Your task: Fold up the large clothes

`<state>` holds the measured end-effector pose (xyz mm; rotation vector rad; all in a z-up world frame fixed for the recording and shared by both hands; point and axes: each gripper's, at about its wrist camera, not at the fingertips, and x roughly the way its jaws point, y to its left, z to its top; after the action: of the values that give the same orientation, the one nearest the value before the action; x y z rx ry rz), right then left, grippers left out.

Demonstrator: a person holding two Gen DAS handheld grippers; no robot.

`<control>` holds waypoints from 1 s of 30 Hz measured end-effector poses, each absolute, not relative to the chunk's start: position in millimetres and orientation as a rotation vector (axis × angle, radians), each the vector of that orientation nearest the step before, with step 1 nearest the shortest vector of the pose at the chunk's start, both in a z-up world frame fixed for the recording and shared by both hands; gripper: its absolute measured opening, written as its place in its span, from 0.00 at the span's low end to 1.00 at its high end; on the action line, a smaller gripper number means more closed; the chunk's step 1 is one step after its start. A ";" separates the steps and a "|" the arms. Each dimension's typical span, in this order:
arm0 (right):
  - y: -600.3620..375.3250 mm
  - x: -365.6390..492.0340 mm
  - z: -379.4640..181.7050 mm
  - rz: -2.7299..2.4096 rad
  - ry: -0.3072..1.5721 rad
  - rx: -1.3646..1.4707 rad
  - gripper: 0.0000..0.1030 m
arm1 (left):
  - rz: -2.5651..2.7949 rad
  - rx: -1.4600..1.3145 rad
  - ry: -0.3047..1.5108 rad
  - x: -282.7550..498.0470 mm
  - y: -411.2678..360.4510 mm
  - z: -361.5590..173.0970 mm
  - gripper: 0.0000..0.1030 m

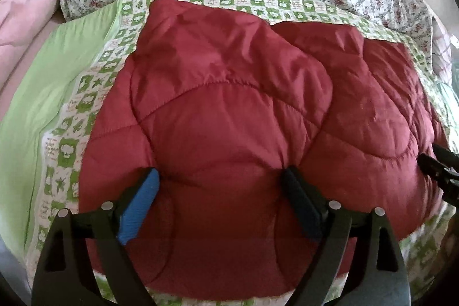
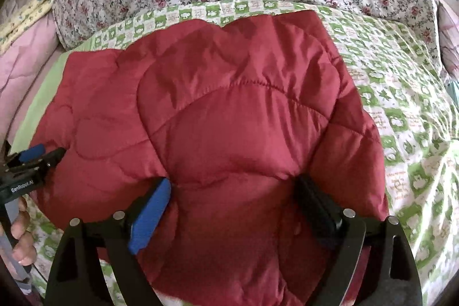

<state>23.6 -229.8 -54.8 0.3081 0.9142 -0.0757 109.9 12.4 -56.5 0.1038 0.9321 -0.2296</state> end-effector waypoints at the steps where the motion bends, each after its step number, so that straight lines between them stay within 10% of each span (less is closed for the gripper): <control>1: -228.2 17.7 -50.3 -0.061 0.901 0.313 0.87 | -0.227 0.096 0.929 104.2 15.9 -52.7 0.86; 30: -156.7 -82.9 -4.0 0.032 0.830 0.165 0.89 | -0.150 0.132 0.961 -13.7 26.5 -32.6 0.86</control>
<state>-82.9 -156.7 -4.0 0.1654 0.8301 0.0320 -13.7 26.5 -32.6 0.1315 0.9605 -0.1496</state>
